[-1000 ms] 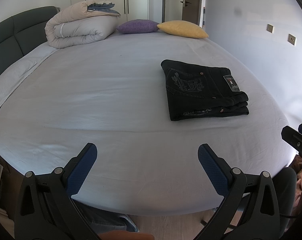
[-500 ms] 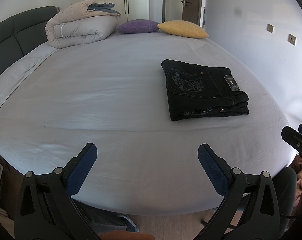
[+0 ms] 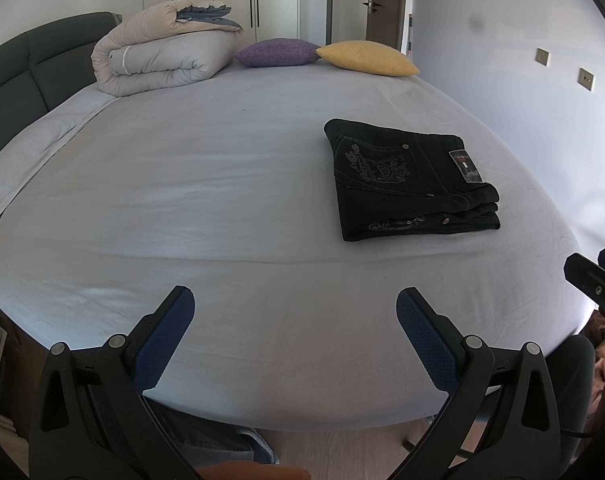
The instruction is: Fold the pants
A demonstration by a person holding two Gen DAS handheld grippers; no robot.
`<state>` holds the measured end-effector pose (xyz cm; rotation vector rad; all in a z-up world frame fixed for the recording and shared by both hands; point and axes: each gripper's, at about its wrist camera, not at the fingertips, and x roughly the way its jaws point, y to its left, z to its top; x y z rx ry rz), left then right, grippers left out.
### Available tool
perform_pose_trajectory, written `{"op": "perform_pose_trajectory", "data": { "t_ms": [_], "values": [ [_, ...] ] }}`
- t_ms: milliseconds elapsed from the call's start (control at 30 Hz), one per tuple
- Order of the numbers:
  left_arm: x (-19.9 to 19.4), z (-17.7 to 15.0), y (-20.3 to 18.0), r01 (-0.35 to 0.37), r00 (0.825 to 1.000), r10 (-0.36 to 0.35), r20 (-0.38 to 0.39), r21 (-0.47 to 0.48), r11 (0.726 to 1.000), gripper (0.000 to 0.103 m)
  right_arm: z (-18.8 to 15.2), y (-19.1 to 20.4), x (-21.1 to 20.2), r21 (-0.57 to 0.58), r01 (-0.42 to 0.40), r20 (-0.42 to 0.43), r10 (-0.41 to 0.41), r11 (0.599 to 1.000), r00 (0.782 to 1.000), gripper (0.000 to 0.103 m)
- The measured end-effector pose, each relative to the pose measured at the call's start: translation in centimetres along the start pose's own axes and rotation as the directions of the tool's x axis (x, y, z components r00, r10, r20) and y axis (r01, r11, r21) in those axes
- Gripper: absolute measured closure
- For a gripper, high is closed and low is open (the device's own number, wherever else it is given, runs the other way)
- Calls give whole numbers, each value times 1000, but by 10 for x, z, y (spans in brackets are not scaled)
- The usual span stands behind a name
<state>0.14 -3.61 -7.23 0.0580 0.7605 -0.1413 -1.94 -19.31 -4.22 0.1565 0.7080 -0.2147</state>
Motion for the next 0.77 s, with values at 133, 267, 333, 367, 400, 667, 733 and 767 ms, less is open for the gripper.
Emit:
{"op": "perform_pose_trajectory", "data": {
  "t_ms": [133,267,333,367,400,667,733,767],
  "values": [
    [0,0,0,0,1000,0,-1,-1,1000,0,2,-1,1,0,-1,-1,1,1000,1000,0],
    [0,0,0,-1,1000,1,-2,1,1000,0,2,-2,1,0,-2,-1,2,1000,1000,0],
    [0,0,0,-1,1000,1,-2,1,1000,0,2,-2,1,0,-1,-1,1,1000,1000,0],
    [0,1,-1,0,1000,0,-1,0,1000,0,2,-1,0,0,-2,-1,2,1000,1000,0],
    [0,0,0,-1,1000,1,-2,0,1000,0,1,-1,0,1,-2,-2,2,1000,1000,0],
    [1,-4,0,-8,1000,8,-2,-6,1000,0,1,-1,1,0,-3,-4,3,1000,1000,0],
    [0,-7,1,-18,1000,18,4,-4,1000,0,2,-2,1,0,-3,-3,3,1000,1000,0],
    [1,-6,0,-19,1000,19,4,-2,1000,0,1,-1,1,0,-3,-3,3,1000,1000,0]
  ]
}}
